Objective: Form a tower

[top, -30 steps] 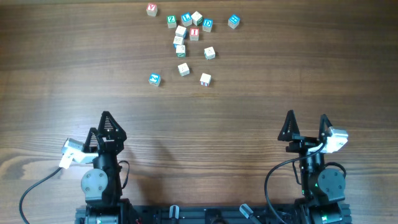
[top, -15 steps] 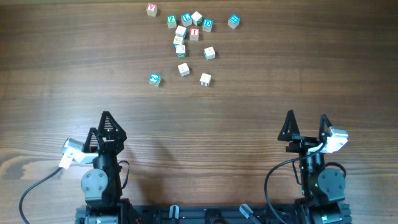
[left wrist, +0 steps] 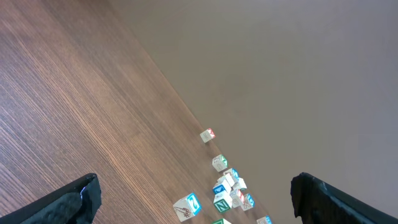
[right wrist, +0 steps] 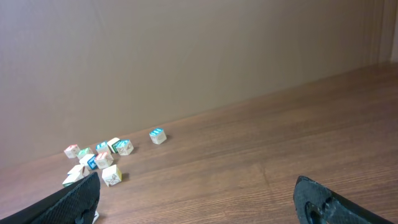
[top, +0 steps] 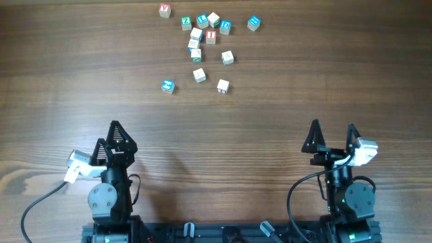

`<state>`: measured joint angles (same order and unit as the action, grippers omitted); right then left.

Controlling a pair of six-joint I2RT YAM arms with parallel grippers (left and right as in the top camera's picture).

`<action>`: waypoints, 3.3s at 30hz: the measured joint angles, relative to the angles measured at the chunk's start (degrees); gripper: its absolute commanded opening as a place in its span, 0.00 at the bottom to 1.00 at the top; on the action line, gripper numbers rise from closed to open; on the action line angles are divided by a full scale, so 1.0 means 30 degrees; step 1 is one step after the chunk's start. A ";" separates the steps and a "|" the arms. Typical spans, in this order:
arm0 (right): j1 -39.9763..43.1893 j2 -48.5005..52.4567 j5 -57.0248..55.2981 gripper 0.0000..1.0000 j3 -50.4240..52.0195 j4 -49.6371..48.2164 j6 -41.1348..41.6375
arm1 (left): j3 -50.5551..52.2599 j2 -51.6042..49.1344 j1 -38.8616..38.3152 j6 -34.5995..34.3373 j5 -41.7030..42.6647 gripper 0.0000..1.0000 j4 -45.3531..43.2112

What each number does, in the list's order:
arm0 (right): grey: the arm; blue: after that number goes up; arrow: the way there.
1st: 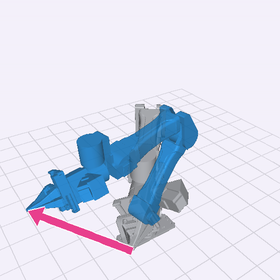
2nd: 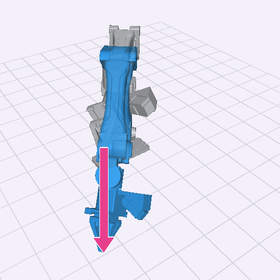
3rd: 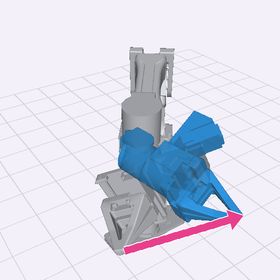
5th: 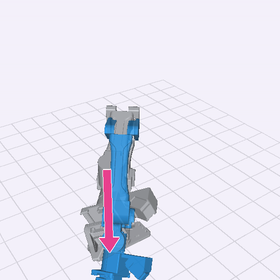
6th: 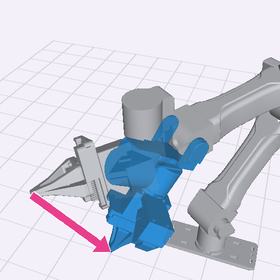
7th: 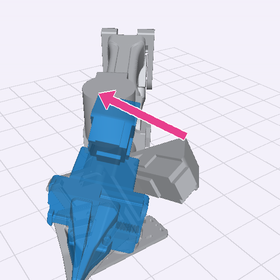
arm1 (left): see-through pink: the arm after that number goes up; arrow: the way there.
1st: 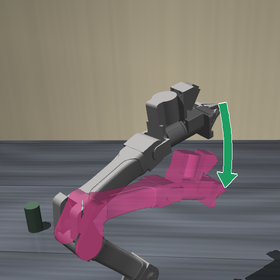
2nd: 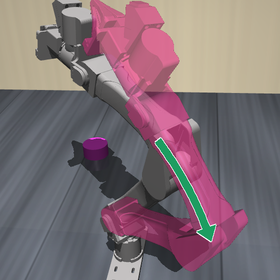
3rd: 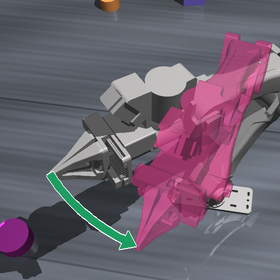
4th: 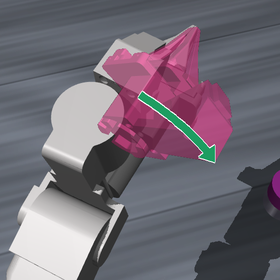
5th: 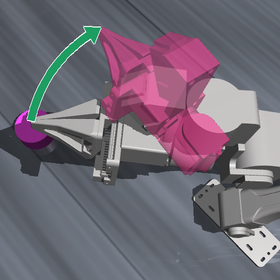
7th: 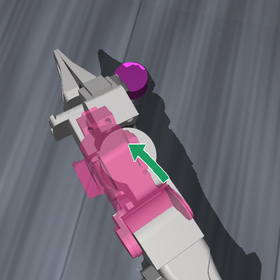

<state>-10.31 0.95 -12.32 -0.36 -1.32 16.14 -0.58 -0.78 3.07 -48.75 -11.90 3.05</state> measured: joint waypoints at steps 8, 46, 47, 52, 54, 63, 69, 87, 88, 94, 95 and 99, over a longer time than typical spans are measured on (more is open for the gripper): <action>0.0000 0.0000 0.0000 1.00 0.0007 0.0000 0.0000 | 0.0000 0.0000 0.0000 0.0000 0.0000 1.00 0.0000; 0.0000 0.0000 0.0000 1.00 0.0000 0.0000 0.0000 | 0.0000 0.0000 0.0000 -0.0007 -0.0590 1.00 -0.0160; 0.0000 0.0000 0.0000 1.00 0.0007 0.0000 0.0000 | 0.0007 0.0000 0.0000 0.0000 -0.0794 0.99 -0.0379; 0.0000 0.0000 0.0000 1.00 0.0000 -0.0007 0.0000 | -0.0743 -0.0015 0.0000 0.1195 -0.0998 1.00 -0.0656; 0.0000 0.0000 0.0000 1.00 0.0000 -0.0007 0.0000 | -0.2696 -0.0525 0.0000 0.2127 -0.1005 0.99 0.1100; 0.0000 0.0058 0.0000 1.00 0.0000 0.0015 0.0000 | -1.5059 -1.1264 0.0000 0.4648 0.1625 1.00 0.6244; 0.0000 0.0051 0.0000 1.00 0.0007 0.0000 0.0000 | -2.0786 -1.9518 0.0000 0.5559 0.4852 1.00 1.1081; 0.0000 0.0051 0.0000 1.00 0.0007 0.0000 0.0000 | -2.2586 -2.6454 0.0000 0.6754 0.7089 0.04 1.1424; 0.0000 0.0051 0.0000 1.00 0.0007 0.0000 0.0000 | -2.3234 -2.6578 0.0000 0.7053 0.7082 0.04 1.1839; 0.0000 0.0051 0.0000 1.00 0.0007 -0.0007 0.0000 | -2.6578 -2.8603 0.0000 0.9049 0.6164 0.04 1.2611; 0.0000 0.0051 0.0000 1.00 0.0007 0.0000 0.0000 | -2.6687 -2.9019 0.0000 0.9464 0.5821 0.04 1.2043; 0.0000 0.0051 0.0000 1.00 0.0007 -0.0007 0.0000 | -2.6738 -3.0214 -0.0401 1.0426 0.5304 0.37 1.1205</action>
<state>-10.31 1.10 -12.32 -0.34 -1.34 16.14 -80.79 -91.42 1.87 -17.47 4.01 36.67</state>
